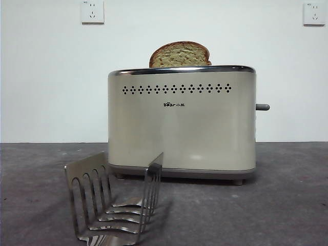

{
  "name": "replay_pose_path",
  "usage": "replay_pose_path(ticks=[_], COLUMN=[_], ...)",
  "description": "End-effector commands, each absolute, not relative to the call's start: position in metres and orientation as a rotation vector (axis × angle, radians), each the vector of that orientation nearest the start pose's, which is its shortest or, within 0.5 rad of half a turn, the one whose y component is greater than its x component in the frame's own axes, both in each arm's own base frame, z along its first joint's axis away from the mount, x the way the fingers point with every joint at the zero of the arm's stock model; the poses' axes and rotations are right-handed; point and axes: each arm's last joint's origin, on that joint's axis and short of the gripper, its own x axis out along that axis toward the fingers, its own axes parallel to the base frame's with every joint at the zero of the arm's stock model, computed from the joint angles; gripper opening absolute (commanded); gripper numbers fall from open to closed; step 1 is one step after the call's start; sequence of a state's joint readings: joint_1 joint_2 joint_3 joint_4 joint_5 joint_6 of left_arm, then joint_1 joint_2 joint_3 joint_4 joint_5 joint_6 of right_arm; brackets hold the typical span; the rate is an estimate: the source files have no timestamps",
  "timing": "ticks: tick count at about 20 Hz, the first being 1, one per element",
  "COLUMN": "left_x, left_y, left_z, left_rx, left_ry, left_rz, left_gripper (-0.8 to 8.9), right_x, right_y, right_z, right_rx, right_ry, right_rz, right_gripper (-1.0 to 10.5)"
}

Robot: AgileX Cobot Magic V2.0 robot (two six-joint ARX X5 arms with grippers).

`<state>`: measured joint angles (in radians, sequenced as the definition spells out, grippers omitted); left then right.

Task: Pick up a slice of bread from the rack,put the bread on the toaster,press the button

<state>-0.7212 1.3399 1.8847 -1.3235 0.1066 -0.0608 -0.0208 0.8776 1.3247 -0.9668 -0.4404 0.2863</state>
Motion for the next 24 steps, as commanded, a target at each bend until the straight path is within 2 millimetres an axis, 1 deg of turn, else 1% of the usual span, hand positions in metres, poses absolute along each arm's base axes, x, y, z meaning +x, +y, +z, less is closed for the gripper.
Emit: replay_pose_path(ticks=[1,3,5,9,16,20,24], left_x=[0.153,0.153,0.153,0.153,0.154,0.159,0.162], left_y=[-0.138,-0.139,-0.139,-0.139,-0.138,-0.132,-0.133], left_z=[0.47,0.47,0.47,0.47,0.47,0.47,0.469], left_rx=[0.199,0.199,0.199,0.199,0.198,0.186,0.186], left_ry=[0.78,0.78,0.78,0.78,0.779,0.78,0.789], left_rz=[-0.763,-0.763,-0.763,-0.763,-0.753,-0.717,-0.712], left_gripper=[-0.04,-0.04,-0.04,-0.04,-0.04,-0.04,-0.04], right_x=[0.103,0.088,0.077,0.057,0.056,0.064,0.076], right_y=[0.007,0.005,0.003,0.001,-0.003,-0.003,-0.003], right_z=[0.438,0.449,0.456,0.461,0.463,0.462,0.46], right_rx=[0.288,0.251,0.229,0.207,0.167,0.165,0.164], right_ry=[0.527,0.517,0.527,0.596,0.579,0.6,0.634], right_rz=[0.24,0.162,0.087,-0.015,-0.135,-0.141,-0.144], right_gripper=[0.0,0.0,0.0,0.0,0.0,0.0,0.0])
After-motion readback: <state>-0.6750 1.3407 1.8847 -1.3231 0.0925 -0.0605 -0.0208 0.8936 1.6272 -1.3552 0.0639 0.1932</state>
